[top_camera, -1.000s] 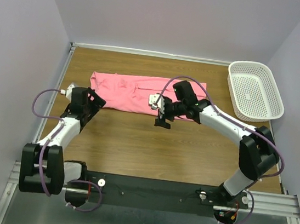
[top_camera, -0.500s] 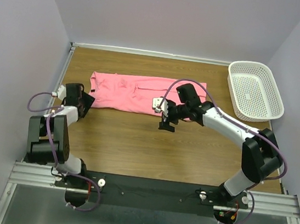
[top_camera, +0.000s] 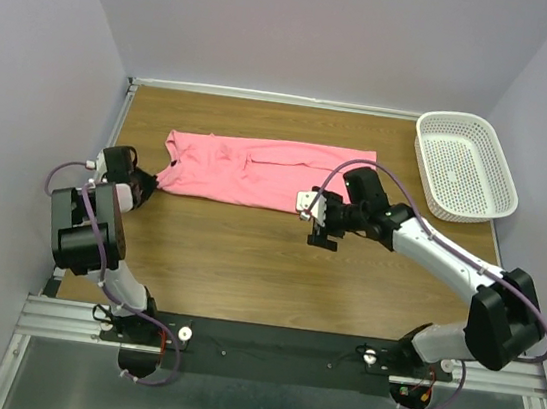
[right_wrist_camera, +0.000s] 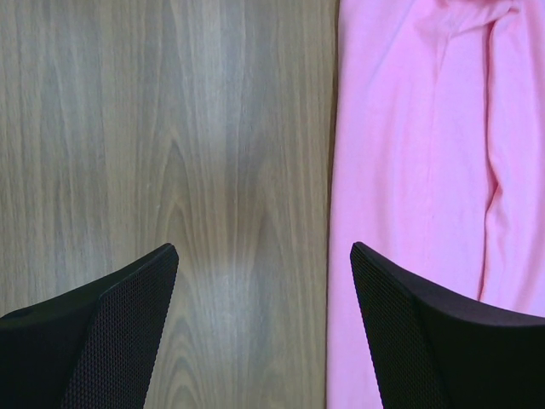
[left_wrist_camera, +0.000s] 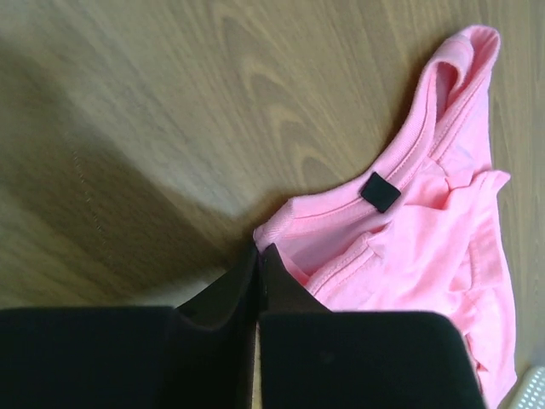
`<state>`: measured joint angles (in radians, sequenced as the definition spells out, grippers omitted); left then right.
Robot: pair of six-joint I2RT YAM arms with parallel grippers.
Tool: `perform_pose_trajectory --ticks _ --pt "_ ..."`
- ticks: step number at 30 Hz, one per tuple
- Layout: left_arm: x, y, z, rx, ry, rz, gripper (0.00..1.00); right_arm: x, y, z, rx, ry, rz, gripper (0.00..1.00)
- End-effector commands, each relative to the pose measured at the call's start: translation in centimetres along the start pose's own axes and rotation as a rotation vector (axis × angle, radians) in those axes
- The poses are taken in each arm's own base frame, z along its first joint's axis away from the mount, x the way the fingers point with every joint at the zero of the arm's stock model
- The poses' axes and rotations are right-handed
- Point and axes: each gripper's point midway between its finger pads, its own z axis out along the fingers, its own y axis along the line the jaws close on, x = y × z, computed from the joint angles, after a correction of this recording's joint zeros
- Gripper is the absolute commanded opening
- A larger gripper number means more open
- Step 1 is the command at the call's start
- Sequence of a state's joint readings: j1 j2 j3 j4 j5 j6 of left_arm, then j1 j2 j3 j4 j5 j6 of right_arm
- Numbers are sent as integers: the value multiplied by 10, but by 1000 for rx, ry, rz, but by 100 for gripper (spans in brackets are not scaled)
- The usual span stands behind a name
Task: Fold and stack the t-shirts
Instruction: Fold the tshirt
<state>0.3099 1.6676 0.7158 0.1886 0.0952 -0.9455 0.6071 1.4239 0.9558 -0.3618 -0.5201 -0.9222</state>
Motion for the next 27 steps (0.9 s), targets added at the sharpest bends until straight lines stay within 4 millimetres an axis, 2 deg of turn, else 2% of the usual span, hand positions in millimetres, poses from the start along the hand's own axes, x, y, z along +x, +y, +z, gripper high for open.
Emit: perform_pose_trajectory --ticks 1,3,6,7,11,16,21,24,27 --pt "15 23 5 -41 79 26 3 32 4 -9 47 120 10 89" --pt "6 23 3 -37 61 16 3 52 0 -15 82 197 -7 89" --pt "-5 15 4 -35 50 32 3 96 -8 -29 114 292 24 89" --pt "-13 8 6 -20 41 47 3 118 -14 -39 136 324 71 89" --pt "-20 3 11 -28 57 66 3 166 -19 -54 145 419 112 88" --pt "-30 -4 16 0 72 74 3 186 -21 -47 113 449 127 86" --pt "-31 -6 24 1 104 91 4 184 -28 -32 84 401 157 83" --pt "-34 -8 27 4 109 102 4 185 -34 -27 85 401 172 74" --pt "-37 -13 31 12 112 113 4 190 -30 -24 68 405 174 60"
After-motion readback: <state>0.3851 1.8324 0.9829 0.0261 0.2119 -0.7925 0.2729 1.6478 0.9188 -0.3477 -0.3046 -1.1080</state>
